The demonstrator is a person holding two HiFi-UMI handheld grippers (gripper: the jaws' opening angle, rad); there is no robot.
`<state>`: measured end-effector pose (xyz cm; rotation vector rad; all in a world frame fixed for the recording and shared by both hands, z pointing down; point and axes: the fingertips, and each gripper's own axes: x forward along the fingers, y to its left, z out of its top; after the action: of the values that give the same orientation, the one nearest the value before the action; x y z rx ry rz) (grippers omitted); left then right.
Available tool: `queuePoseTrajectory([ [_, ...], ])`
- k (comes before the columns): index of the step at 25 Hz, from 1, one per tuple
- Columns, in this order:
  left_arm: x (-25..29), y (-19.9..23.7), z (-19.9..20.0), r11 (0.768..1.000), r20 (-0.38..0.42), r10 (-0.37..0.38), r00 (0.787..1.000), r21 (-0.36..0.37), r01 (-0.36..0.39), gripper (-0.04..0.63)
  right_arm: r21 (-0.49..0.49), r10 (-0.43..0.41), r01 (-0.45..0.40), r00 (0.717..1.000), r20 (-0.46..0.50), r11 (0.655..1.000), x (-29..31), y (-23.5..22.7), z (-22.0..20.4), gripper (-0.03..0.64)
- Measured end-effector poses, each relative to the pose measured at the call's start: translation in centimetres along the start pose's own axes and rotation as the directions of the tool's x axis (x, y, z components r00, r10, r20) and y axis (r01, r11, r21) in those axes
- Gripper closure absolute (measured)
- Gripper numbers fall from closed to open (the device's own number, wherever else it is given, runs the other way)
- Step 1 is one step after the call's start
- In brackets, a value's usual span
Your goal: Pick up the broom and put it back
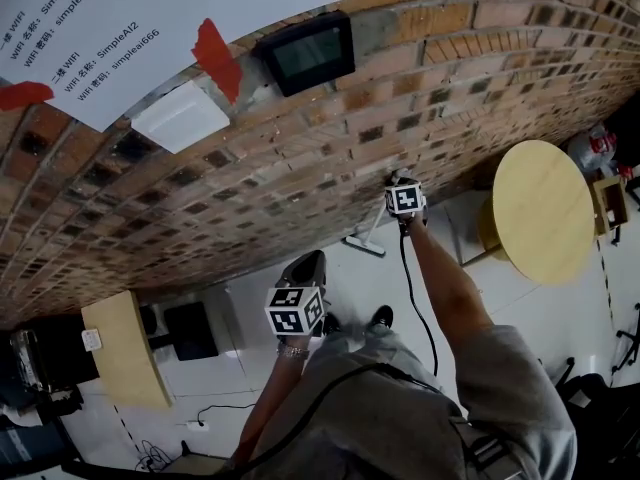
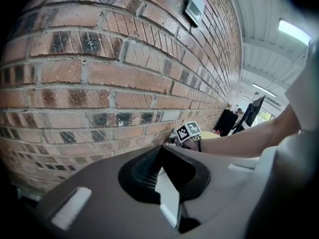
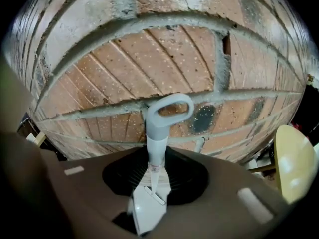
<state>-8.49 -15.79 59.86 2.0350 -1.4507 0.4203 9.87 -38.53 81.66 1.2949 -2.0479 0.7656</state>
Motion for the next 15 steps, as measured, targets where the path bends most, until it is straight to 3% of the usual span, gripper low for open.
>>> queuePoseTrajectory([
  [8, -0.7, -0.5, -0.5, 1.0, -0.012, -0.018, 1.0, 0.024, 0.018, 0.591, -0.008, 0.034, -0.034, 0.999, 0.033, 0.999, -1.7, 1.9, -1.0, 0.518],
  [15, -1.9, -0.9, -0.8, 0.998, 0.006, -0.041, 0.999, 0.047, 0.041, 0.591, -0.062, 0.074, -0.069, 0.994, 0.082, 0.996, -5.6, 6.0, -4.9, 0.518],
])
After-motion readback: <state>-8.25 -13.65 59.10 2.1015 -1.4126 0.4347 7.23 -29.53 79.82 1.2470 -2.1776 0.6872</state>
